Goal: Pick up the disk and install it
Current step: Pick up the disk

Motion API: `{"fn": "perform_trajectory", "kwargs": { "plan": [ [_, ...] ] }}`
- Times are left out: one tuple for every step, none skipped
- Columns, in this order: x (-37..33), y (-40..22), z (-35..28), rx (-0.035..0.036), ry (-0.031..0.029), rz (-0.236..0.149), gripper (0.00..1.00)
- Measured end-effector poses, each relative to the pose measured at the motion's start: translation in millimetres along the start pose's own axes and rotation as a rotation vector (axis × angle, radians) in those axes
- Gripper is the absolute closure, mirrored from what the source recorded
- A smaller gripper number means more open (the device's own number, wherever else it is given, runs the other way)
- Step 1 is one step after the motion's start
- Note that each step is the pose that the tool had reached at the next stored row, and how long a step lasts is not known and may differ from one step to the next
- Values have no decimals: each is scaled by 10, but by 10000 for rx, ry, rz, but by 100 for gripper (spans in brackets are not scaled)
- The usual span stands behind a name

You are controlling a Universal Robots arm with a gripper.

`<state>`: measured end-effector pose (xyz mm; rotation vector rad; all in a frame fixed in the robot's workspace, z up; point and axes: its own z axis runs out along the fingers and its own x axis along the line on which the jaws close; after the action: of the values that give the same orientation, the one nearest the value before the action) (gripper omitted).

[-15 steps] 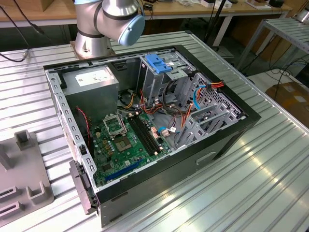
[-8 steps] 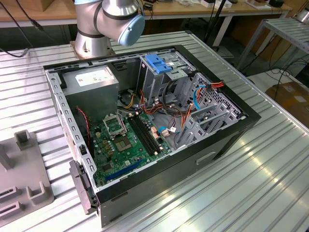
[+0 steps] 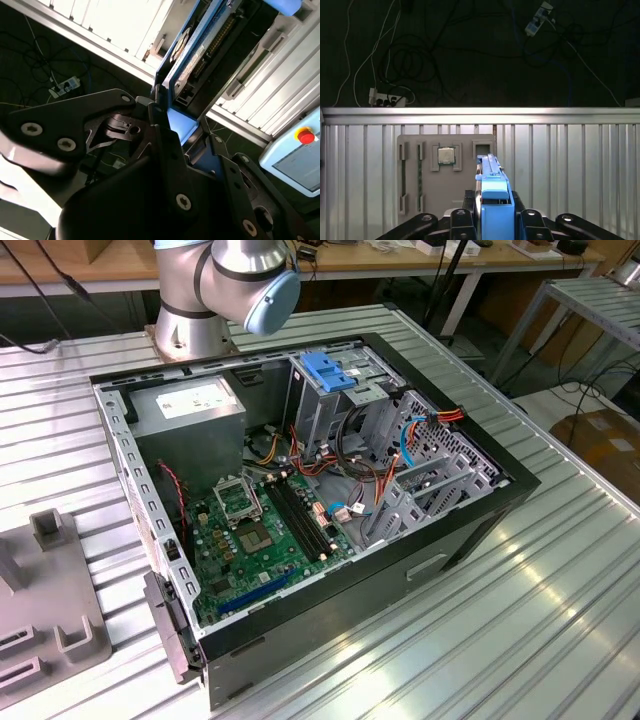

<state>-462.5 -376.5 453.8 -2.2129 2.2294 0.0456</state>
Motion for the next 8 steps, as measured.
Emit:
{"fn": "perform_trajectory", "kwargs": {
  "plan": [
    [0,0,-19,-1,0,0,63],
    [-1,0,-31,-1,0,0,63],
    [-1,1,-43,-1,0,0,63],
    [-1,1,-57,-1,0,0,63],
    [-1,1,-68,0,0,0,63],
    [-2,2,-98,0,0,0,63],
    [-2,2,-121,0,0,0,63],
    [-3,3,-139,0,0,0,63]
  ]
}}
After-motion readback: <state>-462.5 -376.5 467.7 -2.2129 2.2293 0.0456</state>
